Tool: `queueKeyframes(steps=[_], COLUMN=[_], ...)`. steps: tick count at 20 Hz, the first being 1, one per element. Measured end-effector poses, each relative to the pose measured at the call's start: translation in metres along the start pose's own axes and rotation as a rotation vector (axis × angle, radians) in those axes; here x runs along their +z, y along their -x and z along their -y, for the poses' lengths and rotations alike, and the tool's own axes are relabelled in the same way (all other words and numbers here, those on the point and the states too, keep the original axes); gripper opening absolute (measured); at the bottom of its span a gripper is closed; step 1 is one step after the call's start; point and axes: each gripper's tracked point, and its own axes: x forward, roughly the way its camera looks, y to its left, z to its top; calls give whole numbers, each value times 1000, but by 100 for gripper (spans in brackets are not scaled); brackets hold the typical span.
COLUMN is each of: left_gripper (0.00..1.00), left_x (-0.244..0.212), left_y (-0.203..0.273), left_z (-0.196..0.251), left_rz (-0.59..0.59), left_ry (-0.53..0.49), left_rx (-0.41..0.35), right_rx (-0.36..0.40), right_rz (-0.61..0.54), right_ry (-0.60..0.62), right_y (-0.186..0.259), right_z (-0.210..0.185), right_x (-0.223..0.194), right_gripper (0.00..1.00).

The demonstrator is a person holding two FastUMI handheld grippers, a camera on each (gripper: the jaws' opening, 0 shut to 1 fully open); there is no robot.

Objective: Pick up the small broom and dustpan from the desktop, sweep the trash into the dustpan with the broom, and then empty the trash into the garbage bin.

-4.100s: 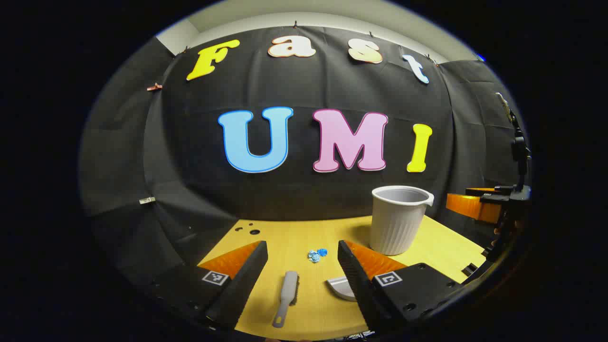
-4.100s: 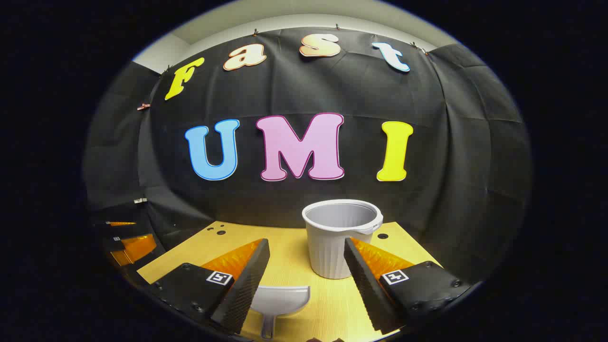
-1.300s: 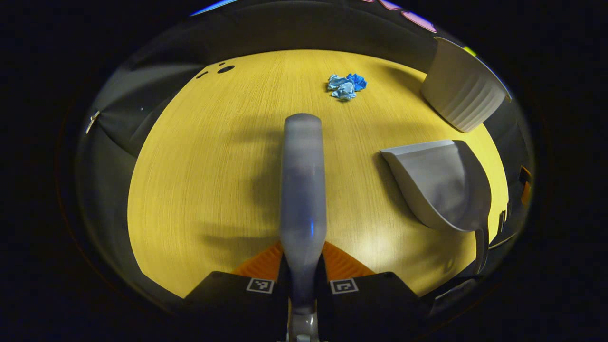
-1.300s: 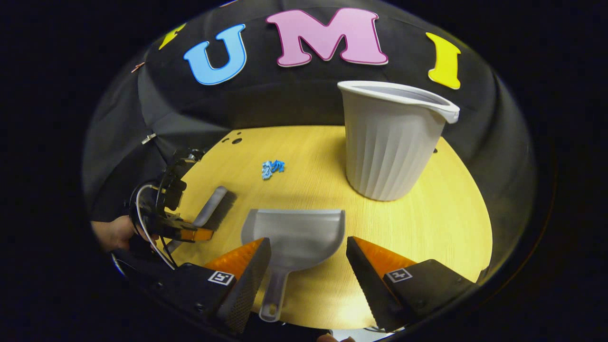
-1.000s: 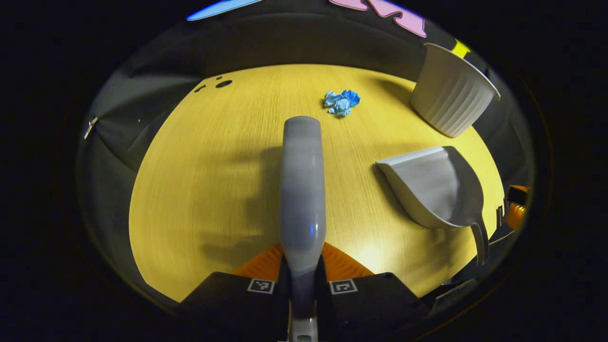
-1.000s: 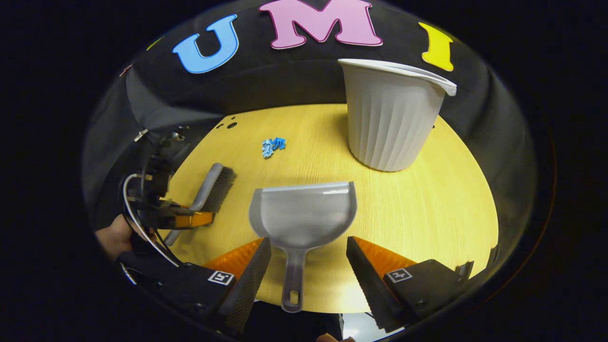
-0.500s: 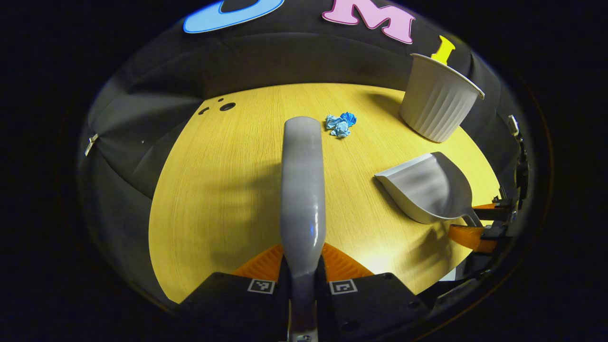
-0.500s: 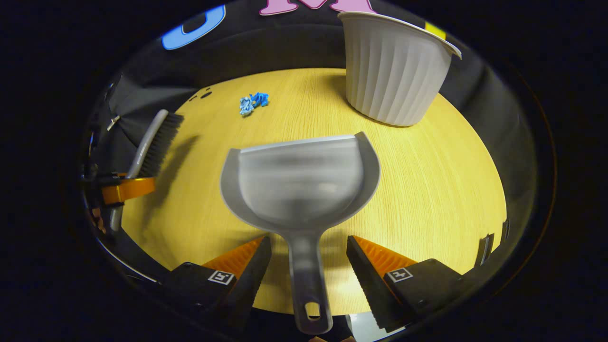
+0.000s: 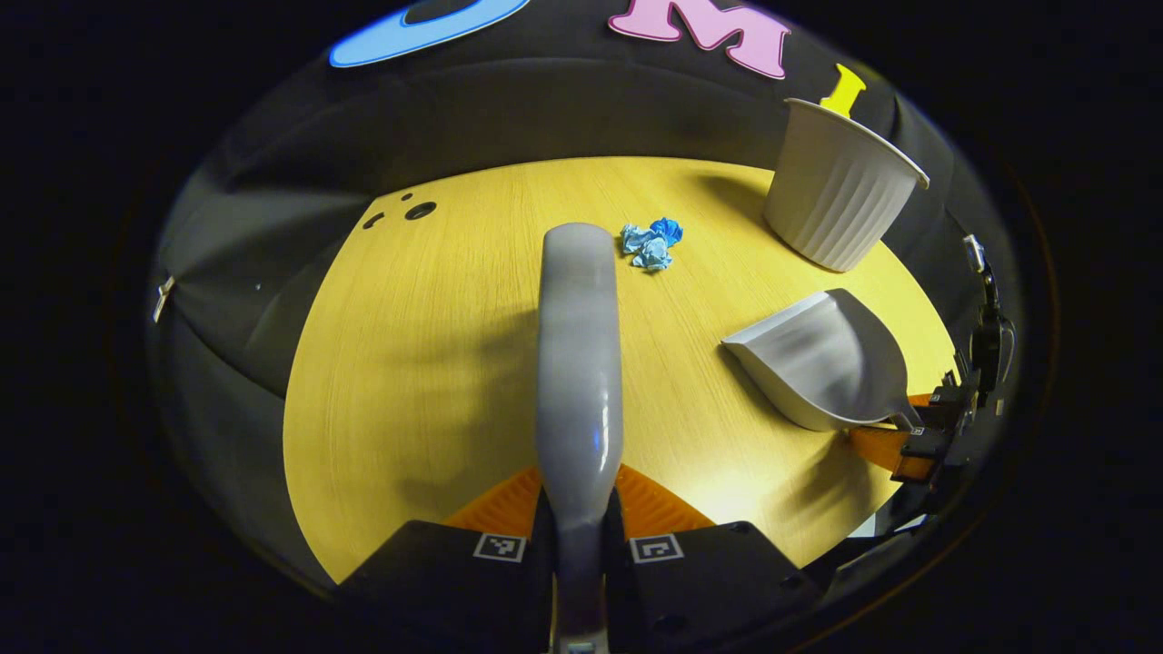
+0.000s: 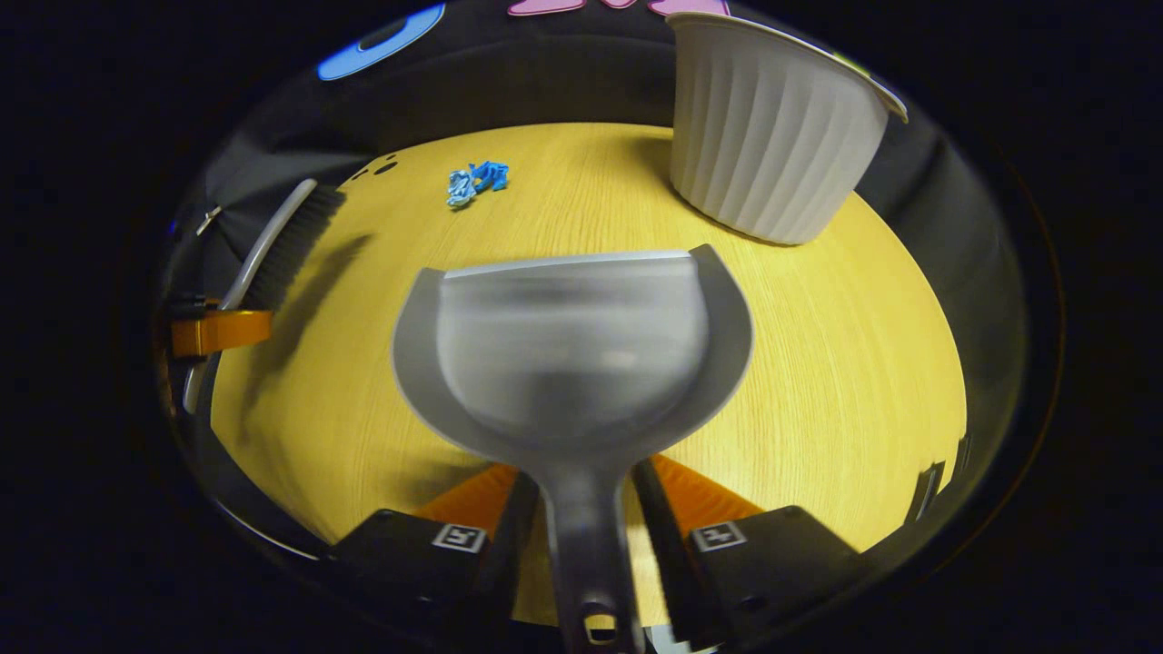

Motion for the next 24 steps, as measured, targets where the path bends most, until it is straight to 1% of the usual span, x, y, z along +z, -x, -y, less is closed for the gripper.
queueKeyframes(steps=[1, 2, 3, 5, 7, 10, 11, 12, 13, 14, 18, 21, 24], left_gripper=[28, 27, 27, 27, 27, 27, 28, 27, 27, 27, 27, 28, 27], left_x=[5, 9, 14, 25, 38, 62, 74, 86, 96, 102, 128, 143, 150], left_y=[-4, -8, -13, -25, -38, -55, -59, -65, -70, -78, -108, -124, -132], left_z=[1, 1, 0, -1, -8, -6, -10, -18, -23, -23, -17, -14, -12], left_rz=[-4, -7, -11, -23, -34, -39, -31, -19, -17, -30, -73, -102, -141], left_ry=[-12, -24, -35, -67, -133, -172, -193, -226, -268, -300, -349, -442, -541], left_rx=[-6, -13, -19, -28, -14, -32, -11, 27, 49, 54, 21, 3, 3], right_rx=[3, 7, 16, 41, 51, 32, 30, 29, 25, 25, 32, 39, 55], right_rz=[-3, -9, -5, -22, -12, 3, 4, 9, 17, 24, 40, 42, 44], right_ry=[0, 1, 6, 10, -21, 31, 49, 70, 89, 107, 141, 143, 128], right_y=[-1, -2, -2, 0, 6, 20, 25, 29, 33, 38, 45, 43, 42], right_z=[-2, -2, -2, 0, 3, 21, 24, 27, 31, 33, 40, 44, 45], right_x=[0, 0, 1, 1, 9, 16, 17, 17, 18, 18, 20, 23, 27], right_gripper=[45, 36, 41, 41, 40, 40, 40, 40, 40, 39, 40, 40, 40])
